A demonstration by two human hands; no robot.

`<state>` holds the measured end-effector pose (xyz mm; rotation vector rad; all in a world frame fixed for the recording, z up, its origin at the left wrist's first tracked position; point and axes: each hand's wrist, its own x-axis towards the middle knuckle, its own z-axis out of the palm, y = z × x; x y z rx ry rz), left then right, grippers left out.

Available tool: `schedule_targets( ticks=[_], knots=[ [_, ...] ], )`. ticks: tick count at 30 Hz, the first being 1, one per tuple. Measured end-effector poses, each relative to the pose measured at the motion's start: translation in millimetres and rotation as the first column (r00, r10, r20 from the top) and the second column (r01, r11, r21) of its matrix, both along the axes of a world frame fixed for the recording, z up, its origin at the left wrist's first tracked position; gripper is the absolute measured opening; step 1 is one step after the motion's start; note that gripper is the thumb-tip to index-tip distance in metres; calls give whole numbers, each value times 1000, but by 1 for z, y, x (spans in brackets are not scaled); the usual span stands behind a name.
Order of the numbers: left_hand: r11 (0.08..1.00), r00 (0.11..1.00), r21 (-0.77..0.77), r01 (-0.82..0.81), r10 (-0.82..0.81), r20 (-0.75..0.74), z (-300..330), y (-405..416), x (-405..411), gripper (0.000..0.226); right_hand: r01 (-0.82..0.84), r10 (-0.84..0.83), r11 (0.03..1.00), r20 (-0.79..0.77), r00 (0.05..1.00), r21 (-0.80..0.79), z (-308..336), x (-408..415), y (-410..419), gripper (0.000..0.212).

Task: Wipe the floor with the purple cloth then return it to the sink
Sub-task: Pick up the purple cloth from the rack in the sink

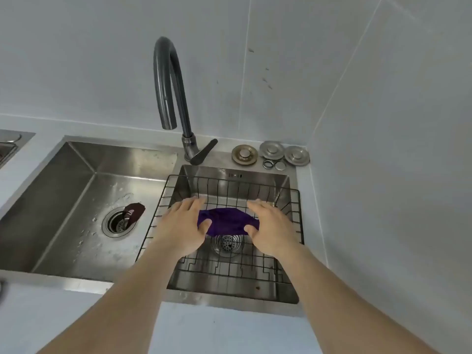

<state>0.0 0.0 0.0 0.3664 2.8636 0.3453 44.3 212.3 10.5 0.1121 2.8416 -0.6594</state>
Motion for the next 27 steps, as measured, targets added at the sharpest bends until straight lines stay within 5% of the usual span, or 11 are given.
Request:
schedule_targets(
  ticks=[6, 10, 17, 27],
  knots=[
    [1000, 996, -16, -14, 16, 89, -42, 10, -27, 53, 13, -12, 1000, 52, 999, -21, -39, -35, -1, 45],
    [997, 988, -72, -10, 21, 154, -53, 11, -33, 49, 10, -12, 1000, 90, 996, 18, -62, -42, -1, 51],
    [992, 994, 69, -108, 105, 44, -57, 4, -32, 11, 85, -89, 995, 94, 992, 45, -78, -36, -2, 30],
    [989, 990, 147, -29, 49, -130, -27, -7, -23, 3, 185, -187, 982, -57, 981, -43, -37, -28, 5, 5]
  ],
)
